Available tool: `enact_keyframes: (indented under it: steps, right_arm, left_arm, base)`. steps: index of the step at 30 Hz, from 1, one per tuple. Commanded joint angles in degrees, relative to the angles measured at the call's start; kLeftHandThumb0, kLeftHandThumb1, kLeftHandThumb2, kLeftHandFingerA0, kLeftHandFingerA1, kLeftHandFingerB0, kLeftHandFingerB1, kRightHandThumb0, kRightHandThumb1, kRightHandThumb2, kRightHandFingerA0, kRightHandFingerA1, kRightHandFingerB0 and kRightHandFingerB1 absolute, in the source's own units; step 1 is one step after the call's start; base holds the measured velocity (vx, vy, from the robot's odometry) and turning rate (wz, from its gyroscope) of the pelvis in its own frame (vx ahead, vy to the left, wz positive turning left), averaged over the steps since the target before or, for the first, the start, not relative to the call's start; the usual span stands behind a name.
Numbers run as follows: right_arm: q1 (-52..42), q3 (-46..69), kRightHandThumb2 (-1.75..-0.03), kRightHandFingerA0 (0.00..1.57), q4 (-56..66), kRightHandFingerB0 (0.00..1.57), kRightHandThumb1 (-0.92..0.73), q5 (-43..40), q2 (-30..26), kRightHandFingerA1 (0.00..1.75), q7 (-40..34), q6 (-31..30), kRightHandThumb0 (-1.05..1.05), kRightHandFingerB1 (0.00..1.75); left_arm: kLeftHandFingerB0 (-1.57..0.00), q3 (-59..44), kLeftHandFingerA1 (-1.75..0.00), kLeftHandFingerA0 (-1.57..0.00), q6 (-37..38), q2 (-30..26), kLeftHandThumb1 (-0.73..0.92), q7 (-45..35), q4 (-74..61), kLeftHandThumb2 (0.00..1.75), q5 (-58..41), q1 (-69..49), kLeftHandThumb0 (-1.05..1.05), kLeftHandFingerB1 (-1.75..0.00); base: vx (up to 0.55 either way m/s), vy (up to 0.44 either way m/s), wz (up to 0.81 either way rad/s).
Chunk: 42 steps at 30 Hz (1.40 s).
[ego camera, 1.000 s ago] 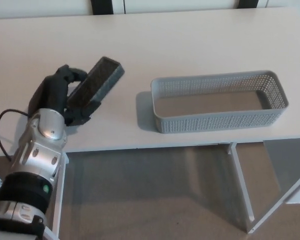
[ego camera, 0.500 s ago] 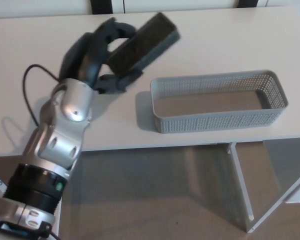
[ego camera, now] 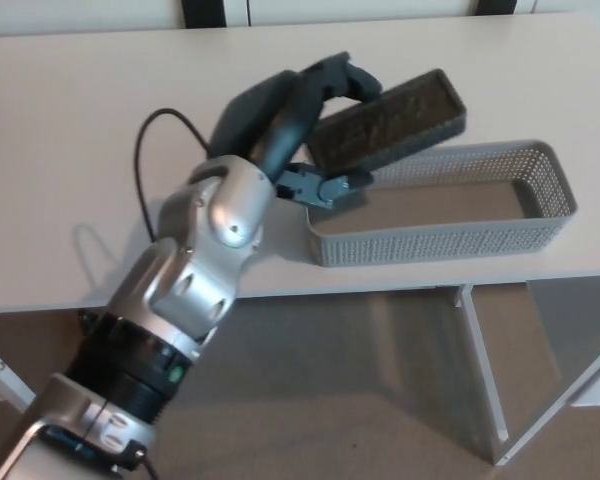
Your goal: The robot walks towards a desk on which an eraser is kept on the left hand side and a container is kept on the right hand side. The robot picks up the eraser using its left hand and places it in the container.
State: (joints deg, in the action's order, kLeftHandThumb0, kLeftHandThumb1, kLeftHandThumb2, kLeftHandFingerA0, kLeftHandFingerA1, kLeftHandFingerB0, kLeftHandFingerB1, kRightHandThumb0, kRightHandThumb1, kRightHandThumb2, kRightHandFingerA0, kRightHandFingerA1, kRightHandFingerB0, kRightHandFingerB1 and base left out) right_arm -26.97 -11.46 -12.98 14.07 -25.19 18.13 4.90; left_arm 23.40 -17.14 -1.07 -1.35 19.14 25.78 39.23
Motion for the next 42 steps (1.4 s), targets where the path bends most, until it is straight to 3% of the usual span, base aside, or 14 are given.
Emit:
enact_keyframes:
  steps: [1, 2, 3, 5, 8, 9, 10, 11, 19, 20, 28, 32, 33, 42]
  right_arm:
    - [-0.3, -0.1, -0.55, 0.75, 1.1, 0.58, -0.53, 1.0, -1.2, 0.47, -0.1, 0.1, -0.38, 0.42]
    - [-0.5, -0.1, -0.55, 0.75, 1.3, 0.58, -0.53, 0.9, -1.1, 0.47, -0.1, 0.1, -0.38, 0.42]
    - [-0.6, 0.1, -0.56, 0.75, 1.7, 0.57, -0.53, 0.6, -1.1, 0.47, 0.3, -0.2, -0.37, 0.42]
    - [-0.8, 0.1, -0.56, 0.75, 2.3, 0.57, -0.53, 0.7, -1.3, 0.47, 0.5, -0.5, -0.37, 0.42]
    - [-0.8, 0.0, -0.55, 0.73, 2.6, 0.57, -0.53, 1.0, -1.5, 0.47, 0.6, -0.8, -0.37, 0.42]
    - [-0.4, -0.2, -0.55, 0.73, 2.5, 0.58, -0.53, 1.3, -1.7, 0.47, 0.7, -0.7, -0.38, 0.42]
    - [-0.4, -0.3, -0.55, 0.71, 2.6, 0.56, -0.53, 1.3, -1.6, 0.46, 0.8, -0.7, -0.39, 0.41]
    - [-0.3, -0.6, -0.55, 0.73, 2.7, 0.57, -0.53, 1.5, -1.5, 0.46, 0.8, -0.9, -0.39, 0.42]
    - [0.3, -0.8, -0.57, 0.73, 3.8, 0.56, -0.52, 2.0, -2.3, 0.47, 1.2, -1.4, -0.42, 0.42]
    - [0.4, -0.9, -0.56, 0.74, 3.8, 0.56, -0.53, 2.1, -2.4, 0.47, 1.3, -1.3, -0.41, 0.41]
    - [0.9, -1.2, -0.56, 0.72, 4.0, 0.55, -0.53, 2.2, -2.8, 0.46, 1.8, -2.2, -0.40, 0.41]
    - [0.4, -1.0, -0.56, 0.70, 3.6, 0.55, -0.53, 1.8, -3.2, 0.46, 1.9, -1.9, -0.40, 0.41]
    - [0.6, -0.7, -0.56, 0.71, 3.6, 0.55, -0.53, 1.9, -3.6, 0.46, 2.0, -2.2, -0.40, 0.40]
    - [-1.0, -0.8, -0.56, 0.74, 3.3, 0.55, -0.54, 2.1, -4.1, 0.47, 2.1, -2.3, -0.39, 0.40]
  left_arm:
    - [-0.49, 0.0, -1.08, -0.93, -5.5, 1.8, 0.63, -2.5, 3.2, 1.03, 0.4, 2.7, -0.29, -0.62]
    - [-0.49, -0.1, -1.08, -0.93, -5.5, 2.0, 0.63, -2.5, 3.6, 1.03, 0.4, 2.9, -0.29, -0.62]
    - [-0.70, 0.0, -1.41, -0.82, -5.3, 2.4, 0.79, -2.0, 4.7, 0.67, 0.7, 3.4, -0.30, -0.60]
    - [-0.69, 0.1, -1.25, -0.79, -4.6, 2.5, 0.81, -1.8, 6.7, 0.64, 0.7, 4.0, -0.29, -0.54]
    - [-0.71, 0.2, -1.20, -0.92, -4.0, 2.7, 0.81, -2.1, 9.0, 0.64, 0.6, 4.7, -0.30, -0.96]
    - [-0.64, 0.7, -1.00, -0.98, -4.8, 2.5, 0.76, -3.3, 9.6, 0.62, 0.9, 5.4, -0.32, -0.66]
    - [-0.02, 2.5, -0.19, 0.00, -6.7, 1.7, 0.50, -6.9, 9.3, 0.86, 1.7, 5.8, -0.76, -0.16]
    - [0.00, 4.7, -0.04, 0.00, -8.5, 0.7, 0.53, -9.3, 8.8, 0.88, 3.3, 5.9, -0.89, 0.00]
    - [0.00, 8.2, 0.00, 0.00, -8.4, -1.5, 0.53, -10.2, 10.5, 0.91, 4.6, 6.7, -0.95, 0.00]
    - [0.00, 8.7, 0.00, 0.00, -8.4, -1.7, 0.65, -10.4, 10.8, 0.60, 5.1, 7.0, -0.95, 0.00]
    - [0.00, 10.4, 0.00, 0.00, -8.1, -3.7, 0.69, -12.4, 7.2, 0.62, 6.6, 6.8, -1.02, 0.00]
    - [0.00, 9.2, 0.00, 0.00, -8.4, -7.2, 0.76, -14.0, -9.4, 0.63, 7.2, 2.4, -0.97, 0.00]
    - [0.00, 8.0, -0.03, 0.00, -7.2, -7.6, 0.59, -13.6, -12.4, 1.02, 6.6, 2.1, -0.95, -0.05]
    - [0.00, -5.2, -0.08, 0.00, -3.0, -16.4, 0.58, -20.3, -49.9, 1.00, -0.9, -8.9, -0.89, -0.14]
  base:
    - [0.00, 0.000, 0.00]
    - [0.00, 0.000, 0.00]
    - [0.00, 0.000, 0.00]
    - [0.00, 0.000, 0.00]
    - [0.00, 0.000, 0.00]
    - [0.00, 0.000, 0.00]
    - [0.00, 0.000, 0.00]
    - [0.00, 0.000, 0.00]
    - [0.00, 0.000, 0.00]
    - [0.00, 0.000, 0.00]
    - [0.00, 0.000, 0.00]
    - [0.00, 0.000, 0.00]
    - [0.00, 0.000, 0.00]
    - [0.00, 0.000, 0.00]
